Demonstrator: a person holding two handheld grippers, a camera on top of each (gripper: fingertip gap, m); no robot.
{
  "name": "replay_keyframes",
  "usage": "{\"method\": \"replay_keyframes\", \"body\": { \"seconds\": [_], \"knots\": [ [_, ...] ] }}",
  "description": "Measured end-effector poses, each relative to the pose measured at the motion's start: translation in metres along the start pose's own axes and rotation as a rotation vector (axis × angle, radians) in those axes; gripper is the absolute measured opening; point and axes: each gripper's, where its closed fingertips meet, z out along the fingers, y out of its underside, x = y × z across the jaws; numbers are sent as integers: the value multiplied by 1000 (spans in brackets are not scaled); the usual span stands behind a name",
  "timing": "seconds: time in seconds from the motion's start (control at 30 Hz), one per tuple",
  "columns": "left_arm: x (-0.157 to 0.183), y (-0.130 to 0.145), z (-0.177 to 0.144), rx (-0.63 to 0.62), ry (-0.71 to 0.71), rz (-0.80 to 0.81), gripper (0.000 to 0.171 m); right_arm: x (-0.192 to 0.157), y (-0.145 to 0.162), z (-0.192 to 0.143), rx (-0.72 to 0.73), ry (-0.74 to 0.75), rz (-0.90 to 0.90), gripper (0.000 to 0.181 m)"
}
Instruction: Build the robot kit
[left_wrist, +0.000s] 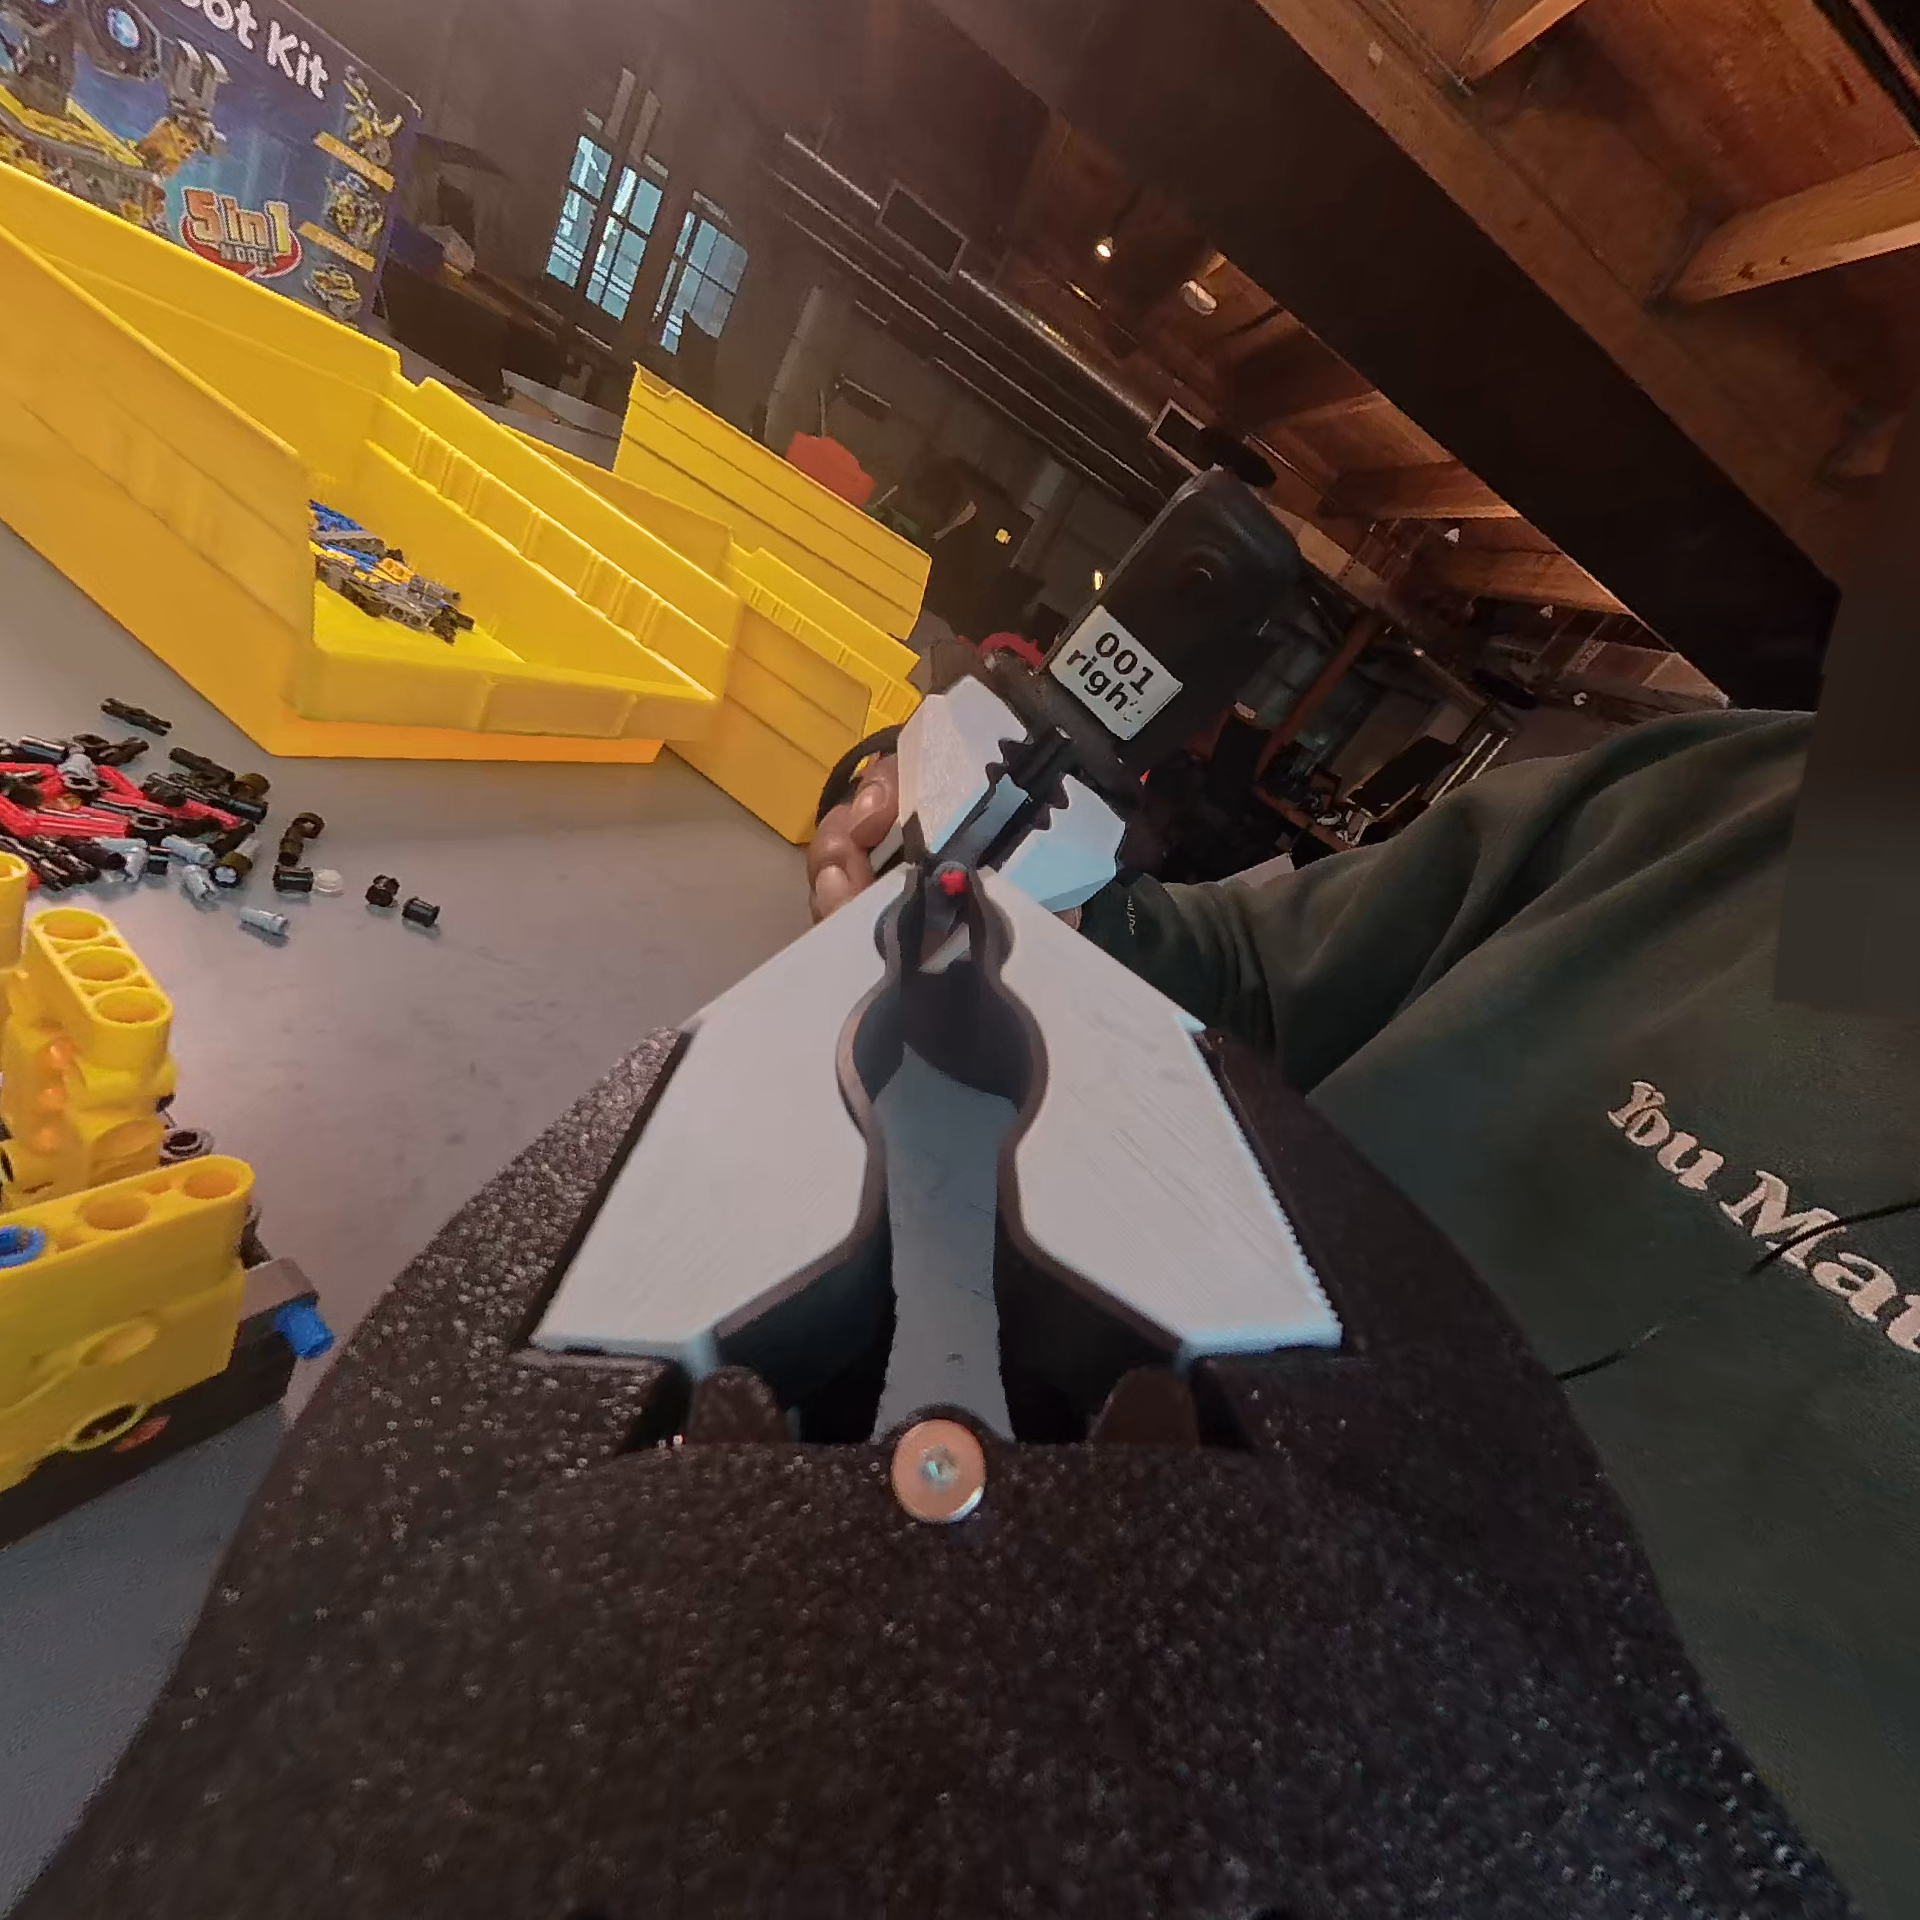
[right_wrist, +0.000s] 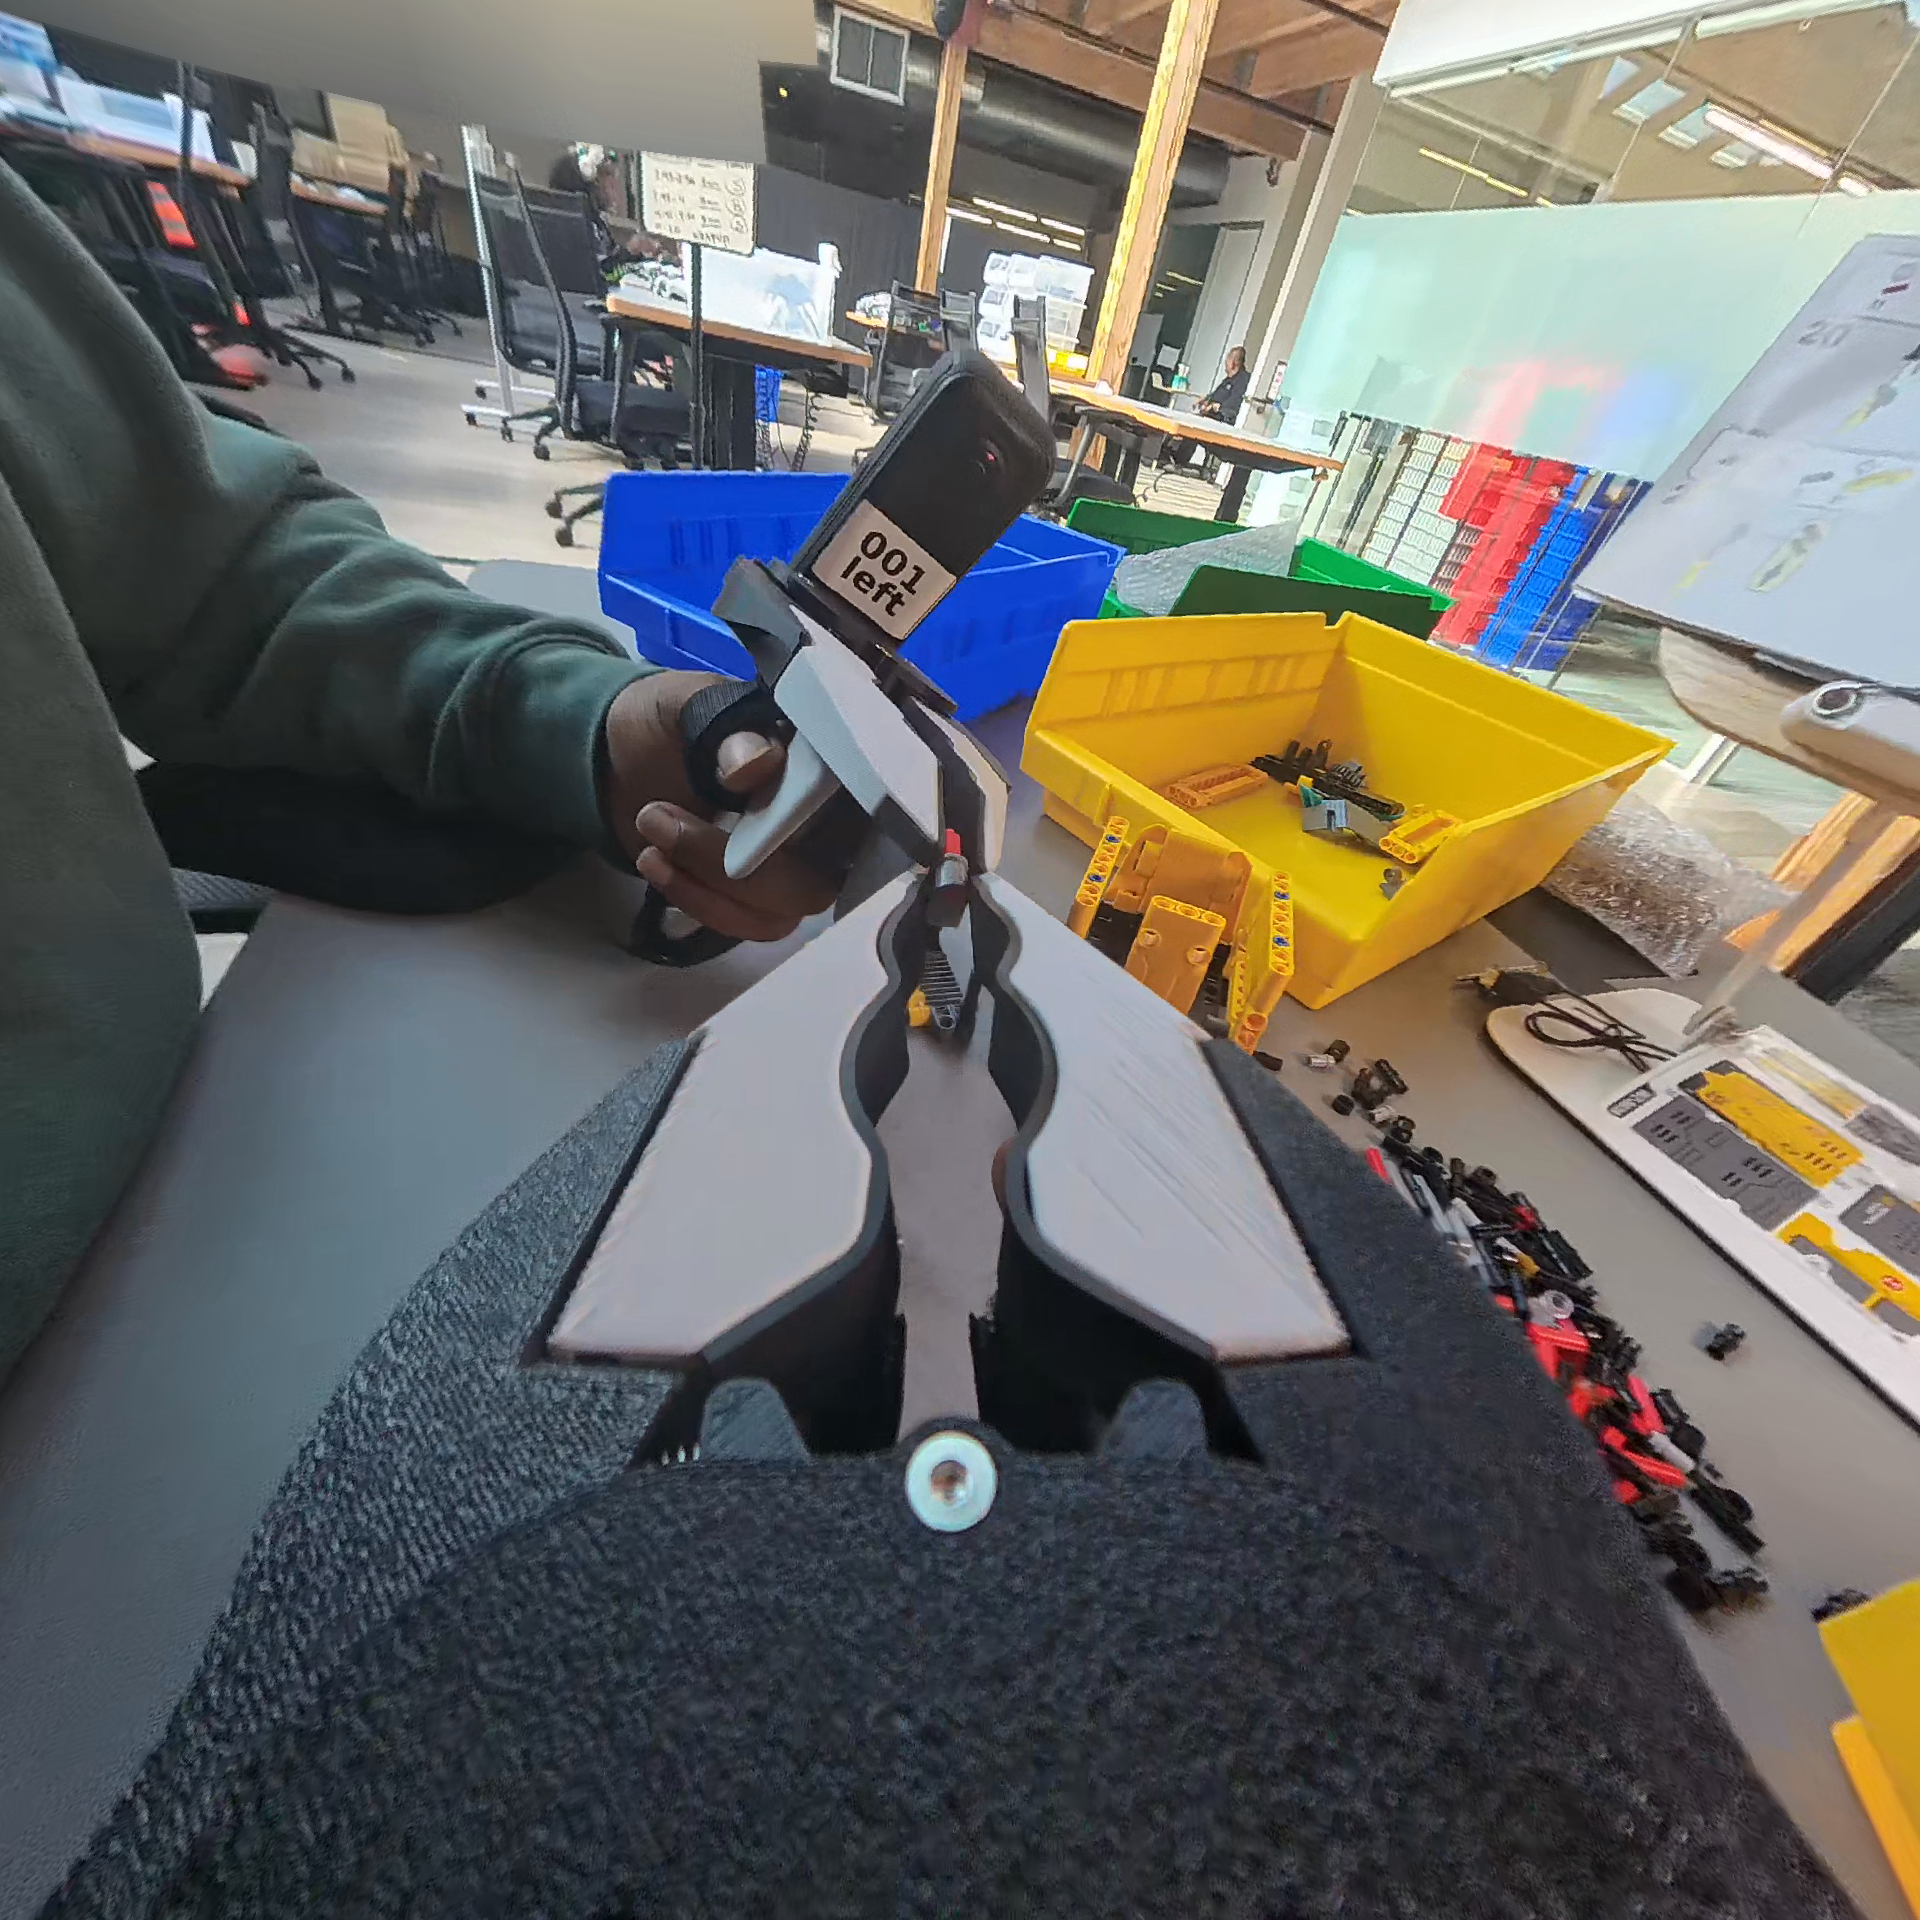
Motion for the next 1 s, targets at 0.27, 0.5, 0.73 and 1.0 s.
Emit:
{"method": "replay_keyframes", "body": {
  "seconds": [0.27,0.5,0.73,1.0],
  "knots": [
    [-8,16,-1,-117,-42,-14,7,-2,20,-4,-137,69,-434,6],
    [-9,24,2,-161,-46,-20,4,-6,23,-4,-154,83,-566,6],
    [-8,24,1,-174,-56,33,3,-6,22,-3,-147,85,-540,6],
    [-12,29,2,-231,-155,281,3,-5,31,-2,-169,15,-269,14]
  ]
}}
